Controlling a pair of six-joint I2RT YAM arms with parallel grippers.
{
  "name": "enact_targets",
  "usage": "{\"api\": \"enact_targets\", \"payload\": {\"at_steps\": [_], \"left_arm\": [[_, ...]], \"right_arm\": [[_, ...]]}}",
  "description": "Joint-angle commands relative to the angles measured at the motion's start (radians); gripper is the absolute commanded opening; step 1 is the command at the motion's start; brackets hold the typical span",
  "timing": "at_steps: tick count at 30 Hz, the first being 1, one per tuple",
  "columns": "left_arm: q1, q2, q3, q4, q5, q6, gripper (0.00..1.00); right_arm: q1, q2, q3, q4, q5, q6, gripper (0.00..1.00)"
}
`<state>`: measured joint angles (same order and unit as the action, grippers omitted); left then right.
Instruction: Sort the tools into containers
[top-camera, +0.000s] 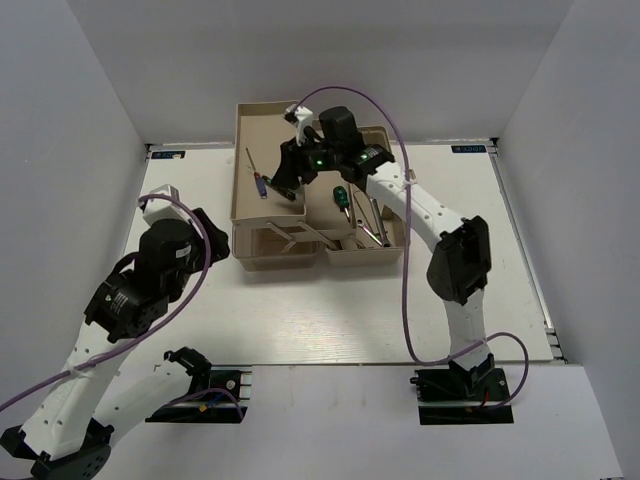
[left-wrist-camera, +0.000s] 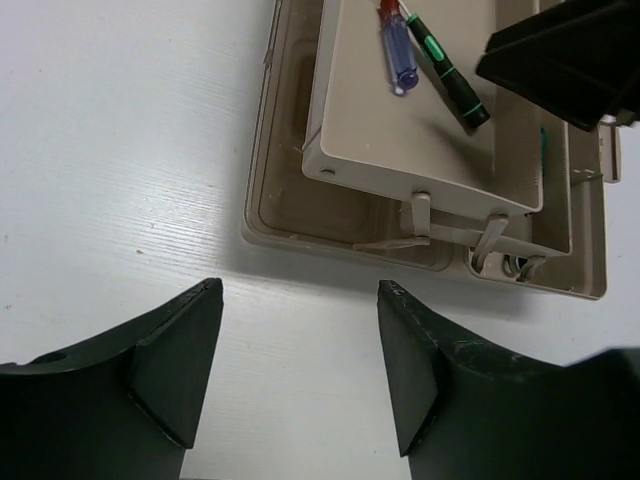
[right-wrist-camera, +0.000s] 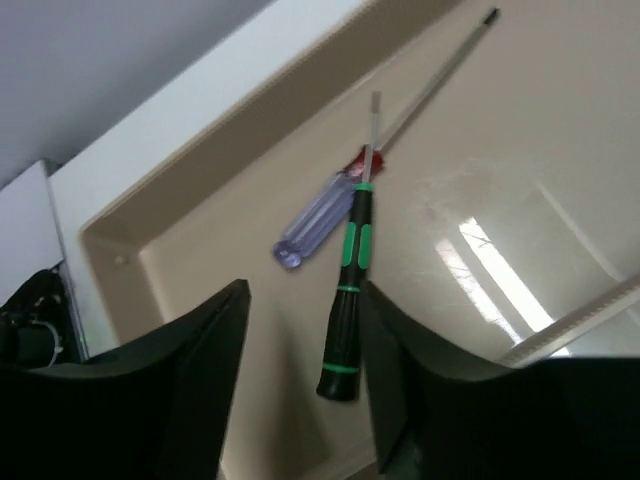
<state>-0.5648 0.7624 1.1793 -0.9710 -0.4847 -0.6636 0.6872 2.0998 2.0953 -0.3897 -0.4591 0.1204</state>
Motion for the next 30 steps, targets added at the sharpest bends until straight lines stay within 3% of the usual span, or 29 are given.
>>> {"api": "enact_targets", "payload": {"at_steps": [1, 2, 3, 4, 5, 6, 9, 10, 13, 14, 16, 17, 20, 26, 30], "left_arm": [[0.005, 0.000, -0.029, -0.005, 0.015, -0.008, 0.73], [0.005, 0.000, -0.029, 0.005, 0.015, -0.008, 0.73], [0.005, 0.000, -0.029, 0.005, 0.015, -0.008, 0.72], [0.005, 0.000, -0.039, 0.014, 0.024, -0.008, 0.69], [0.005, 0.000, -0.040, 0.014, 0.024, -0.008, 0.67], [0.005, 0.000, -0.052, 0.023, 0.024, -0.008, 0.65], [0.005, -0.009, -0.064, 0.032, 0.035, -0.008, 0.45], [0.005, -0.009, -0.073, 0.032, 0.044, -0.008, 0.29], [0.005, -0.018, -0.073, 0.032, 0.044, -0.008, 0.16], [0.005, -0.018, -0.073, 0.032, 0.044, -0.008, 0.16], [0.005, -0.028, -0.083, 0.032, 0.044, -0.018, 0.27], [0.005, -0.028, -0.083, 0.032, 0.044, -0.018, 0.46], [0.005, -0.037, -0.083, 0.023, 0.035, -0.028, 0.67], [0.005, -0.055, -0.093, 0.005, 0.035, -0.037, 0.68], [0.005, -0.064, -0.102, -0.005, 0.025, -0.047, 0.68]], "right_arm": [[-0.012, -0.188, -0.145, 0.225, -0.186, -0.059, 0.52], [-0.014, -0.211, -0.184, 0.256, -0.299, -0.115, 0.43], [-0.011, -0.236, -0.223, 0.300, -0.334, -0.204, 0.16], [-0.011, -0.313, -0.344, 0.311, -0.367, -0.319, 0.00], [-0.006, -0.337, -0.383, 0.308, -0.400, -0.388, 0.00], [0.001, -0.359, -0.420, 0.302, -0.488, -0.513, 0.00], [0.035, -0.441, -0.523, 0.122, -0.555, -0.776, 0.00], [0.044, -0.454, -0.523, -0.035, -0.549, -0.970, 0.13], [0.101, -0.480, -0.584, -0.133, -0.471, -1.203, 0.50], [0.130, -0.509, -0.665, -0.120, -0.440, -1.226, 0.54], [0.187, -0.526, -0.724, -0.072, -0.326, -1.303, 0.56], [0.204, -0.546, -0.815, 0.007, -0.294, -1.312, 0.57], [0.267, -0.540, -0.909, 0.153, -0.161, -1.296, 0.60], [0.365, -0.468, -0.951, 0.412, 0.063, -1.220, 0.60], [0.390, -0.400, -0.917, 0.521, 0.134, -1.174, 0.58]]}}
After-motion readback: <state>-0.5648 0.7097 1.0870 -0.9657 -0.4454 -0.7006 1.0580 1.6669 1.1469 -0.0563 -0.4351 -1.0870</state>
